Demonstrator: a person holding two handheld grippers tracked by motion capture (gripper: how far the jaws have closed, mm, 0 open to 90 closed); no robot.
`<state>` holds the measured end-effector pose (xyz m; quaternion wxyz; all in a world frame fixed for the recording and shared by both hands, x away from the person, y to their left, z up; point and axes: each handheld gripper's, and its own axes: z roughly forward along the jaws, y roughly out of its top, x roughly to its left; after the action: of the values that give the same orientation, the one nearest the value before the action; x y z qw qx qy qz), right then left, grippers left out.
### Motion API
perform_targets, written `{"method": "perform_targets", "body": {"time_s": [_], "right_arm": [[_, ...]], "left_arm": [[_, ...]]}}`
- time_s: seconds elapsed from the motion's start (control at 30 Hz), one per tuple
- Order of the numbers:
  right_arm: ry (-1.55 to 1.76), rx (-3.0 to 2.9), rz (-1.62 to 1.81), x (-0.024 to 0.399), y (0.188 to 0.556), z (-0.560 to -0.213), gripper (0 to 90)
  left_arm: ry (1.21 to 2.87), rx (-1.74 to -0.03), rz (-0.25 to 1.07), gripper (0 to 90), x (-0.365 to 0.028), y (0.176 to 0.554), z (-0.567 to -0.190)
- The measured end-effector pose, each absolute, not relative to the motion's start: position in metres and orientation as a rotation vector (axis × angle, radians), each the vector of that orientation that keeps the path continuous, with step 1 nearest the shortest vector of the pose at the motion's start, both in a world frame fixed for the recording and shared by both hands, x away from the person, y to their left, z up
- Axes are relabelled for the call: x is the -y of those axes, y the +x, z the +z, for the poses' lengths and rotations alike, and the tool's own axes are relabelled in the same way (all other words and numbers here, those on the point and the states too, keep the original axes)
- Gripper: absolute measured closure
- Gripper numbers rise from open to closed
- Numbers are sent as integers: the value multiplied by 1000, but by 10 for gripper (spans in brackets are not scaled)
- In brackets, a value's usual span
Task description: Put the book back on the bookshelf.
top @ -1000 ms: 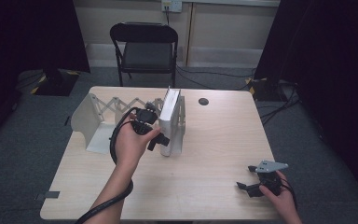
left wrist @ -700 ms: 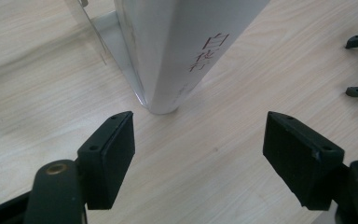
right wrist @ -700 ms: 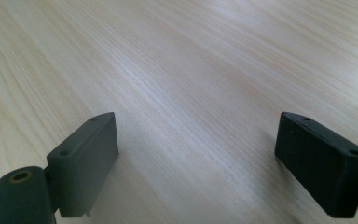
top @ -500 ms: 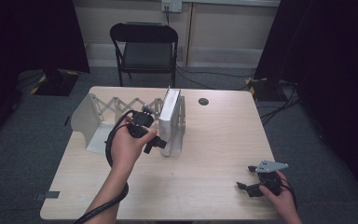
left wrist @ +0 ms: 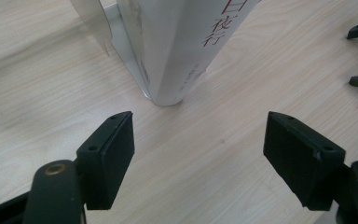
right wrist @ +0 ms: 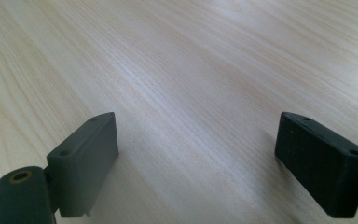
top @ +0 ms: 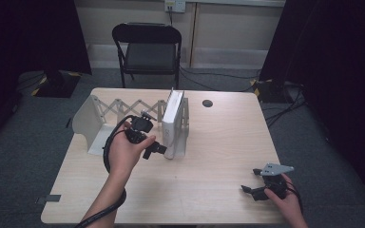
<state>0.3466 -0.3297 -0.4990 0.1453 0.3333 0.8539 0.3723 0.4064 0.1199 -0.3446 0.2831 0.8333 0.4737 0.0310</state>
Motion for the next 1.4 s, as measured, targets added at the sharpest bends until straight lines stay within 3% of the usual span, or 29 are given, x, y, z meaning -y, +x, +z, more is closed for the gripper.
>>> {"method": "perform_targets", "body": {"time_s": [1.4], "right_arm": [[959, -2462, 1072, 330, 347, -499, 127]], "left_arm": [[2215, -1283, 46, 242, -146, 398, -377]]}}
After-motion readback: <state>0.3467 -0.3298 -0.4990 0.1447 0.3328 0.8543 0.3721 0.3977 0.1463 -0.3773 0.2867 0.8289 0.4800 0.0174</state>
